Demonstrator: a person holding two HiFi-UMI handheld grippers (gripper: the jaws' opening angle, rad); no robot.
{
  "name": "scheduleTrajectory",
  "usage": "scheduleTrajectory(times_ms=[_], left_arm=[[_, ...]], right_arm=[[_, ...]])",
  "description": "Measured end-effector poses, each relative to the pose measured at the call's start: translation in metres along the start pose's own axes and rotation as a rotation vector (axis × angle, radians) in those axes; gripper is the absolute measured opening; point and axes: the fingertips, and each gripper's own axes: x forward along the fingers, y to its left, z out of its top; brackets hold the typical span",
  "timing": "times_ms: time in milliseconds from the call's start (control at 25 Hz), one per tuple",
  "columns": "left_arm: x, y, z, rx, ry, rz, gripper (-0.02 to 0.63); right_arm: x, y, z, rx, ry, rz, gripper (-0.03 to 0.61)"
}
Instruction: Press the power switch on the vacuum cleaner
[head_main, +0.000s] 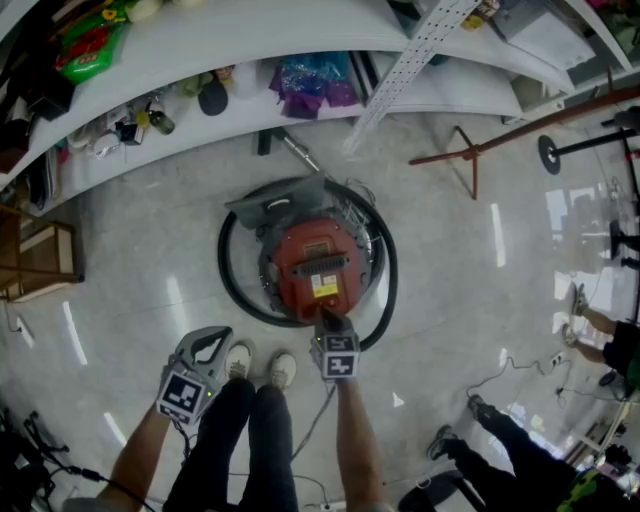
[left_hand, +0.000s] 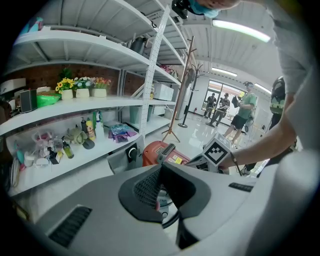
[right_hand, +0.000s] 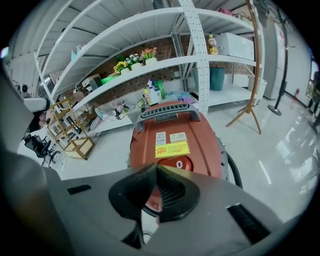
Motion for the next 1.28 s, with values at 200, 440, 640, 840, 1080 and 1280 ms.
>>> scheduleTrajectory(times_ms=[200, 440, 640, 840, 1080, 1280], left_arm=[[0.000, 0.000, 0.004, 0.002, -0.008, 0.002, 0.006], [-0.004, -0.006, 0.012, 0.022, -0.014, -0.003, 0.006], [-0.009, -0.003, 0.021, 0.039, -0.021, 0.010, 0.006], [-0.017, -0.004, 0.030, 0.048, -0.035, 0.021, 0.008], [-0.028, -0.008, 0.035, 0.054, -0.039, 0.031, 0.008], [-0.039, -0.016, 0.051, 0.041, -0.062, 0.033, 0.006]], right_arm=[[0.001, 0.002, 0.000, 0.019, 0.003, 0.006, 0.012], [0.003, -0.001, -0.006, 0.035, 0.017, 0.002, 0.012], [0.006, -0.003, -0.011, 0.046, 0.036, 0.004, 0.012], [-0.005, 0.005, 0.002, 0.073, 0.003, 0.025, 0.012], [-0.028, 0.009, 0.015, 0.069, -0.038, 0.018, 0.012], [-0.052, 0.017, 0.028, 0.076, -0.080, 0.021, 0.012]])
